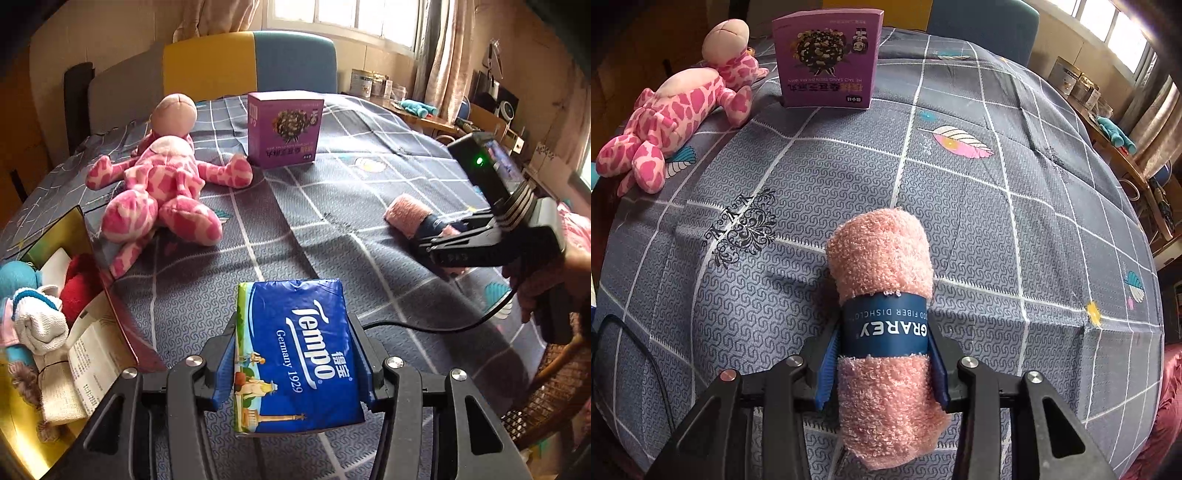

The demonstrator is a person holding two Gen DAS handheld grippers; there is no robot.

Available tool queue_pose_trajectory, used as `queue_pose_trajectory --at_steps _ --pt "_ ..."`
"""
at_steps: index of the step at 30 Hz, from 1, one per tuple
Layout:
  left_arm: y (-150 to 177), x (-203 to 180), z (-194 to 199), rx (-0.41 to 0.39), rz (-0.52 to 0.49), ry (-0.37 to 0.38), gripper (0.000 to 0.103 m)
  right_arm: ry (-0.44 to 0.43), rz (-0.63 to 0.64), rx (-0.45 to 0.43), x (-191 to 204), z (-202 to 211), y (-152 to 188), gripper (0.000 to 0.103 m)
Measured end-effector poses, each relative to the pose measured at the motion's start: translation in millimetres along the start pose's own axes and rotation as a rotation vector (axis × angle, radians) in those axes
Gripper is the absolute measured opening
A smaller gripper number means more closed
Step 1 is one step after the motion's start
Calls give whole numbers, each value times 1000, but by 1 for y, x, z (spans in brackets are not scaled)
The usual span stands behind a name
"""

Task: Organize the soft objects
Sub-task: 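Carry the Tempo pack into the gold tray and open the left gripper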

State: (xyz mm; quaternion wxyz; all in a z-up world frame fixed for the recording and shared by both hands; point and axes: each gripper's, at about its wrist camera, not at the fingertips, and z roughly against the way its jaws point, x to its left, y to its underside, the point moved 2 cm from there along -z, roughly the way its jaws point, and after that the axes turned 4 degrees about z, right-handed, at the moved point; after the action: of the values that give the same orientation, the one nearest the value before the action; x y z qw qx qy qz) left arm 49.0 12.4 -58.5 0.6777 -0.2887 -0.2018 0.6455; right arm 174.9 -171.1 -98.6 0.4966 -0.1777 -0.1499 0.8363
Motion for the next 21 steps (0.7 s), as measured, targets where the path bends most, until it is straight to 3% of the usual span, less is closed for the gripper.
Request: queue_pose_trajectory --at_steps 10,17,21 --pt "-16 9 44 -78 63 44 53 8 14 -3 2 1 1 41" --pt "-20 38 66 -96 148 -2 53 14 20 -3 4 2 2 41" --pt "-18 75 90 -126 239 -47 53 21 31 -5 4 3 2 41"
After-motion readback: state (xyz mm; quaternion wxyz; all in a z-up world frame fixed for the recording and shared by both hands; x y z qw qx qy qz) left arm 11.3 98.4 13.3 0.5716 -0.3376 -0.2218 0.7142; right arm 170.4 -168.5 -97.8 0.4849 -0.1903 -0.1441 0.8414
